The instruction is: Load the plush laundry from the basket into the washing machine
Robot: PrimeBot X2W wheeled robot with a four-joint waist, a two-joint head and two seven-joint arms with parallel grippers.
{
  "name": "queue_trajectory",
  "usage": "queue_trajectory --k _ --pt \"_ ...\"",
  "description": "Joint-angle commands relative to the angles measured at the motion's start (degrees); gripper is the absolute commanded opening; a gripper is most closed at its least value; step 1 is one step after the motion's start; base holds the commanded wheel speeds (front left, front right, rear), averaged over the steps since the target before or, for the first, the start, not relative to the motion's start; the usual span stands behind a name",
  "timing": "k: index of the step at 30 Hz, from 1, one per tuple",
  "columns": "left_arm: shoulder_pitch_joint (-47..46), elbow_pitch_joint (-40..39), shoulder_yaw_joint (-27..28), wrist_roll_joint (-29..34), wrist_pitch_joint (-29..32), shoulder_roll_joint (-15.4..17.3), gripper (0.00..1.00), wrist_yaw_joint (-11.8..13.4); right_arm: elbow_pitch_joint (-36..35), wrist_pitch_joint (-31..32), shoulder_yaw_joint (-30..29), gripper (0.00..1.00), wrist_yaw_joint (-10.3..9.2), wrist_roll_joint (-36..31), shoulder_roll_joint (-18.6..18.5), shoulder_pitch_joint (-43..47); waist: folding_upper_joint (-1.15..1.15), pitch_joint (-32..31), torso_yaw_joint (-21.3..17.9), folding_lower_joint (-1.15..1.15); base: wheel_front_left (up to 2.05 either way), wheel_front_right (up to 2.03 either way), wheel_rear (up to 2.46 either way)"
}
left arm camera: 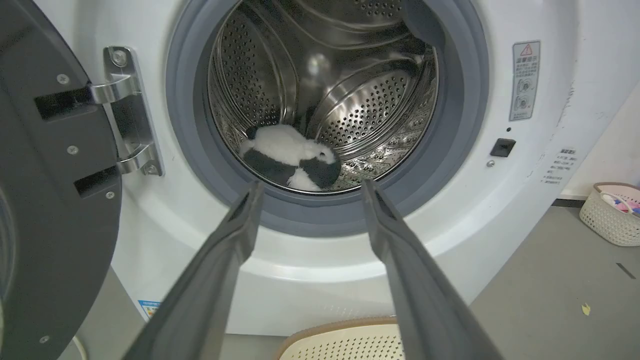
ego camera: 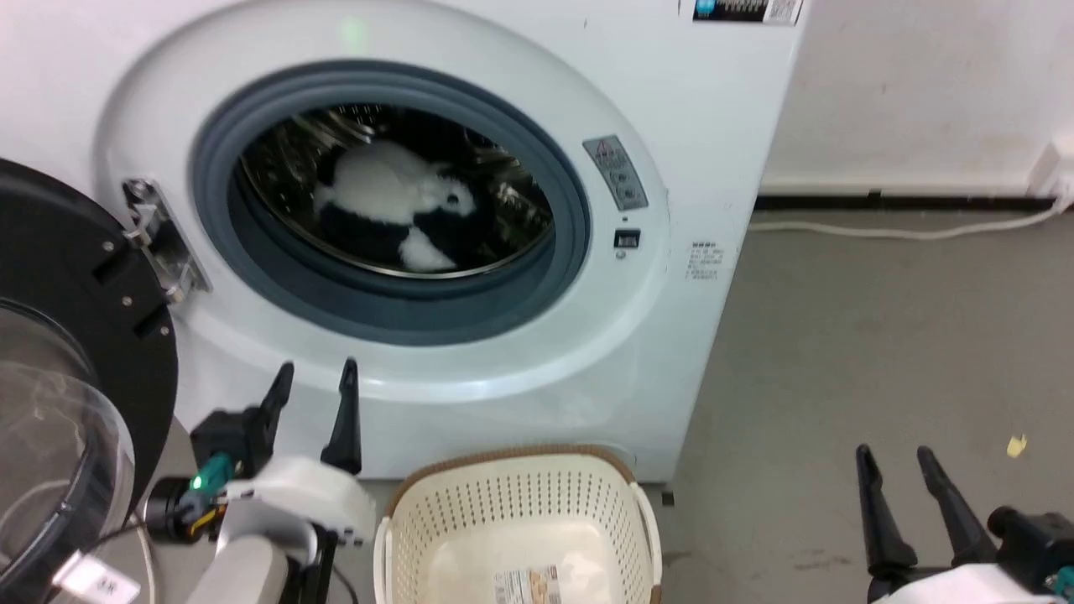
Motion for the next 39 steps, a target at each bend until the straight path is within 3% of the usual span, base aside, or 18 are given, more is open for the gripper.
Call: queue_trajectory --k 1,11,24,39 --pt "2.7 -1.7 0.3 -0.3 -0.5 0.4 1.00 -0.3 0.5 -0.7 0.5 1.00 -0.04 -1.3 0.1 1.2 0.00 -2.0 0.2 0.01 0.00 0.00 0.00" --pt "8.2 -6.1 2.6 -1.3 -0.7 0.0 1.00 -0.8 2.1 -2.7 1.4 1.00 -0.04 -4.2 0.1 2.3 0.00 -3.6 0.3 0.01 0.00 0.00 0.00" --pt "14.6 -9.6 4.8 1.9 -0.8 -2.1 1.00 -0.7 3.8 -4.9 1.6 1.00 -0.04 -6.7 0.1 3.8 0.00 -4.6 -0.5 0.01 0.00 0.00 0.00" --pt "16.7 -9.9 3.9 4.3 -0.8 -2.4 1.00 -1.3 4.3 -5.0 2.3 1.00 -0.04 -6.3 0.1 4.3 0.00 -4.9 -0.7 0.01 0.00 0.00 0.00"
